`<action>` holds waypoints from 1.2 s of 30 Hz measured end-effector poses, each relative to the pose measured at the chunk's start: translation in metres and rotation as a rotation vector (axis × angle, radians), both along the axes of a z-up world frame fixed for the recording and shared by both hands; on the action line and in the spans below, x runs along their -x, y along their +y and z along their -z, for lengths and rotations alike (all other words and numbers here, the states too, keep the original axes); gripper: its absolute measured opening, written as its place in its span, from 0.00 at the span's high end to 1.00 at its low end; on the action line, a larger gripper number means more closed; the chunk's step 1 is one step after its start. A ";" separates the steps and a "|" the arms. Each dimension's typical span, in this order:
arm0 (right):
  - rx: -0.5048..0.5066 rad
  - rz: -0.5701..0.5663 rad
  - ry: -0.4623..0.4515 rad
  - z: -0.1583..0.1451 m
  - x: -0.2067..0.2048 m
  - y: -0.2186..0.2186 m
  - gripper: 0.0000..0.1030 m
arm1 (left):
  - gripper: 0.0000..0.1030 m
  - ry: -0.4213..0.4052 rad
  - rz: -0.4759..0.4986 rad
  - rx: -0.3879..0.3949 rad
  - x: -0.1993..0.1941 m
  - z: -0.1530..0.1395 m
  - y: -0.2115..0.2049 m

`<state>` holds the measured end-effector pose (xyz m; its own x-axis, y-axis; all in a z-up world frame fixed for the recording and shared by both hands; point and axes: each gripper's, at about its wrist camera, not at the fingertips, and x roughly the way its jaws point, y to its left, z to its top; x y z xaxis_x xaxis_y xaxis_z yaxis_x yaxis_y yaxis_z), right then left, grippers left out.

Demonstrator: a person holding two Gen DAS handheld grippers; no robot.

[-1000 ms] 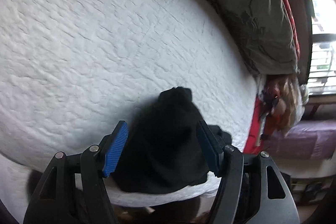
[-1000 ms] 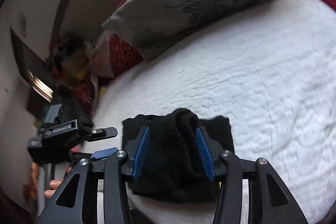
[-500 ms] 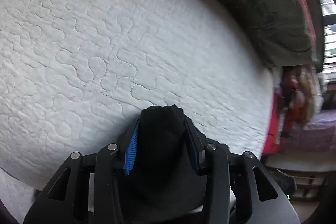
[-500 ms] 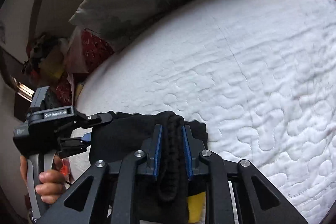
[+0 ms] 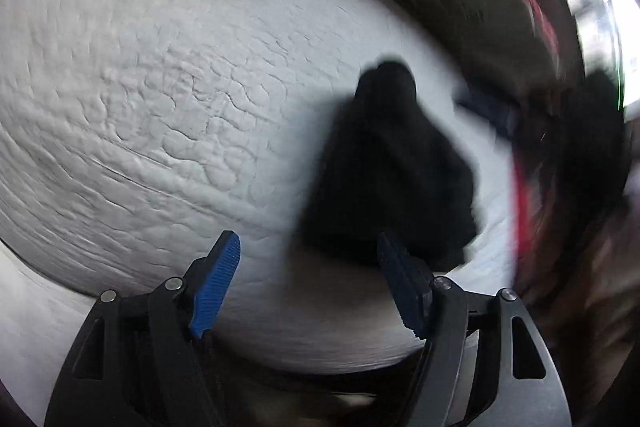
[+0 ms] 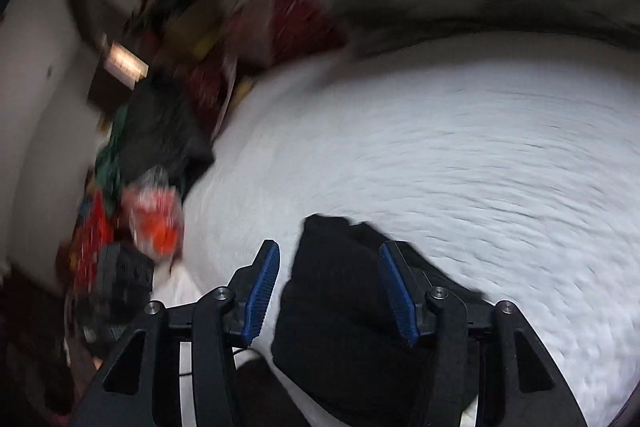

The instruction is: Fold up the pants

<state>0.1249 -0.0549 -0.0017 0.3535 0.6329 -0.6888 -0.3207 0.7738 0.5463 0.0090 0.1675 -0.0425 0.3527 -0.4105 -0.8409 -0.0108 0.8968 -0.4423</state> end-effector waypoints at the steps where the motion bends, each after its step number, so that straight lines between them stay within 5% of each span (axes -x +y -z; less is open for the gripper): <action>1: 0.043 -0.034 0.005 0.000 -0.006 0.014 0.47 | 0.31 -0.042 0.046 -0.068 0.008 -0.003 -0.009; 5: 0.133 -0.126 -0.013 0.000 -0.008 0.044 0.47 | 0.31 -0.118 0.126 -0.172 0.016 -0.002 -0.027; 9: 0.207 -0.139 0.002 0.012 -0.021 0.061 0.47 | 0.32 -0.134 0.079 -0.118 0.003 0.002 -0.021; 13: 0.190 -0.128 0.059 0.024 -0.031 0.062 0.47 | 0.34 -0.196 0.089 -0.151 -0.014 -0.001 -0.033; 15: 0.194 -0.136 0.068 0.025 -0.034 0.068 0.47 | 0.51 -0.208 0.123 -0.162 -0.018 0.002 -0.039; 17: 0.216 -0.154 0.061 0.027 -0.036 0.070 0.49 | 0.75 -0.185 0.150 -0.124 -0.024 0.006 -0.046; 20: 0.306 -0.171 0.014 0.029 -0.035 0.077 0.81 | 0.79 -0.137 0.105 -0.036 -0.034 0.012 -0.043; 24: 0.309 -0.148 -0.009 0.023 -0.032 0.073 0.91 | 0.87 -0.037 -0.004 0.287 -0.030 0.014 -0.007; 33: 0.225 -0.050 0.080 0.046 -0.048 0.054 0.92 | 0.85 -0.009 0.005 0.232 -0.032 0.014 -0.003; 36: 0.135 -0.029 0.093 0.035 -0.045 0.044 0.83 | 0.84 -0.002 0.000 0.241 -0.028 0.007 0.007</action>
<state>0.1700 -0.0105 -0.0371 0.2676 0.5414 -0.7970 -0.2971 0.8333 0.4663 0.0367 0.1750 -0.0495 0.3545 -0.5990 -0.7180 -0.0096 0.7655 -0.6434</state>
